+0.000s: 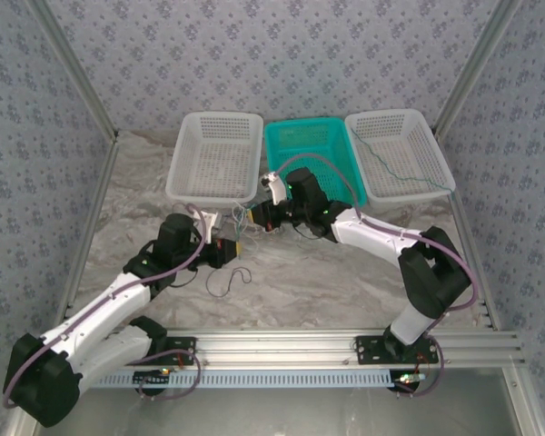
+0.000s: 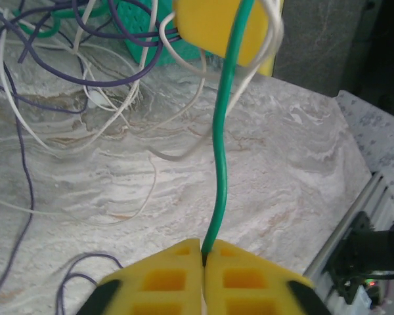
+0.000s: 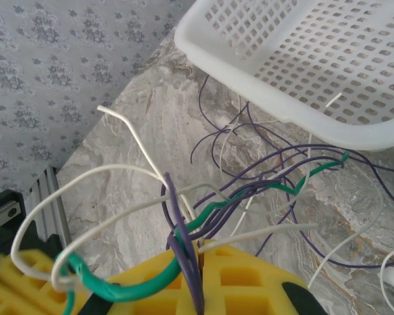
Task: Untangle the cables
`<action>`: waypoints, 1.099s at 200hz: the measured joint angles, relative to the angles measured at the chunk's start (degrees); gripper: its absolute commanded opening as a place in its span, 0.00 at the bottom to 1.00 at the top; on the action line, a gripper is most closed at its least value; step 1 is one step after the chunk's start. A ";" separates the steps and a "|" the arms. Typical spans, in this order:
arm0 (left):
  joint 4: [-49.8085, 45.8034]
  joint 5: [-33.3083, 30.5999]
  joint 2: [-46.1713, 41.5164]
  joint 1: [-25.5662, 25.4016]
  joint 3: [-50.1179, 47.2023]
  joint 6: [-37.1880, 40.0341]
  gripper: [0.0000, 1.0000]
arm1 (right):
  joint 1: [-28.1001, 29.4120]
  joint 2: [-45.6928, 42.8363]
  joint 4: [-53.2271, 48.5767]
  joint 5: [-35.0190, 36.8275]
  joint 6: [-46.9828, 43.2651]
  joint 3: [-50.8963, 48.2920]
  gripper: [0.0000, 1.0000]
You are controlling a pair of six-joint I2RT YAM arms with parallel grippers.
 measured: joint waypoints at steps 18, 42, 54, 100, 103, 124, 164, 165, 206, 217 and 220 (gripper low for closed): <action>-1.25 -0.83 -0.39 0.00 0.39 0.17 0.00 | 0.00 -0.13 -0.04 0.98 0.13 -0.11 0.00; -6.38 -2.97 -2.78 0.00 3.43 1.16 0.00 | 0.00 -0.22 -0.09 2.51 0.13 -0.87 0.00; -9.77 -4.63 -4.42 0.00 6.29 2.14 0.00 | 0.00 -0.22 -0.28 3.43 0.13 -1.40 0.00; -21.73 -11.26 -8.85 0.00 19.28 6.67 0.00 | 0.00 0.76 -1.81 7.02 0.15 -1.88 0.00; -22.34 -11.56 -9.03 0.00 20.00 6.88 0.00 | 0.00 0.94 -1.95 7.13 0.13 -1.88 0.00; -25.81 -13.88 -9.64 0.02 25.24 9.11 0.00 | 0.00 2.19 -3.56 8.11 0.09 -1.88 0.00; -31.87 -20.24 -7.41 0.07 38.03 14.93 0.00 | 1.05 2.62 -6.08 8.90 -1.20 -2.82 0.00; -31.98 -20.37 -7.34 0.07 38.27 15.10 0.00 | 1.11 2.62 -6.12 8.90 -1.25 -2.84 0.00; -33.97 -27.67 -5.42 0.09 46.29 20.57 0.00 | 5.03 3.74 -8.31 8.94 -3.63 -3.67 0.00; -33.90 -29.24 -5.11 0.13 47.56 21.90 0.00 | 6.05 3.96 -8.02 9.01 -4.15 -5.22 0.02; -33.79 -29.64 -5.11 0.13 47.82 22.34 0.00 | 6.32 3.96 -7.98 9.03 -4.22 -5.81 0.04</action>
